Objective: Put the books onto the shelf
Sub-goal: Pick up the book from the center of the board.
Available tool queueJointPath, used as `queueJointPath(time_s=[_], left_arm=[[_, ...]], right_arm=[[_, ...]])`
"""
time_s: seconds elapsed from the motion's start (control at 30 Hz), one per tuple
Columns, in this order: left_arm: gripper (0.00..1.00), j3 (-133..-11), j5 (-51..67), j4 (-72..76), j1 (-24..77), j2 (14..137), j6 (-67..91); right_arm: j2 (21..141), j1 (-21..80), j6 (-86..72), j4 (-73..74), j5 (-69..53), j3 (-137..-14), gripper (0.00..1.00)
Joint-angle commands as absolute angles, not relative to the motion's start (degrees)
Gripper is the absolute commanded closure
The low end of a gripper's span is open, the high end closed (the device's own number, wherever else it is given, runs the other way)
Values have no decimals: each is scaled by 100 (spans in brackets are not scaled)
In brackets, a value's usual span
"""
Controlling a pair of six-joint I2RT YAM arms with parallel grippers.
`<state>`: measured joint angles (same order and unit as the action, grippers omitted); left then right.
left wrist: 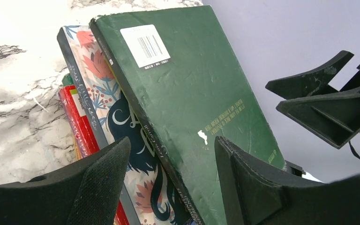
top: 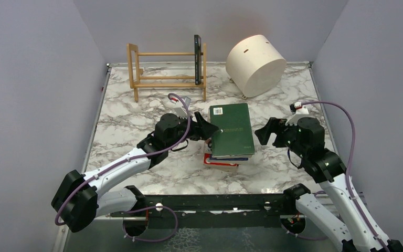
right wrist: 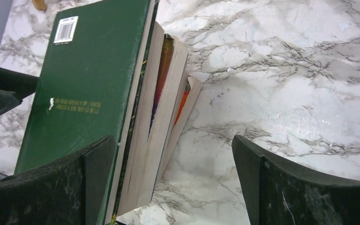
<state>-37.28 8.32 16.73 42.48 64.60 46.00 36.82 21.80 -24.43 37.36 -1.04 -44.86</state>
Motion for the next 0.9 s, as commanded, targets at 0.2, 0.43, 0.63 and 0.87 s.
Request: queueJointPath(time_s=[0.2,0.43,0.63,0.87], left_arm=[[40,-3655,879,1828,4228,6344,4641],[40,-3691,887,1835,4228,6405,4641],[40,-3752,890,1829,4226,6450,4607],[40,-3745,936,1829,4228,6473,4590]], right_arm=[[4053,2223,-2534,3846,139,-4553,7],[4112,2216,-2398,3735,-155,-4511,7],[4122,2221,-2237,3583,-554,-4465,8],[4124,2223,-2100,3480,-920,-4445,8]])
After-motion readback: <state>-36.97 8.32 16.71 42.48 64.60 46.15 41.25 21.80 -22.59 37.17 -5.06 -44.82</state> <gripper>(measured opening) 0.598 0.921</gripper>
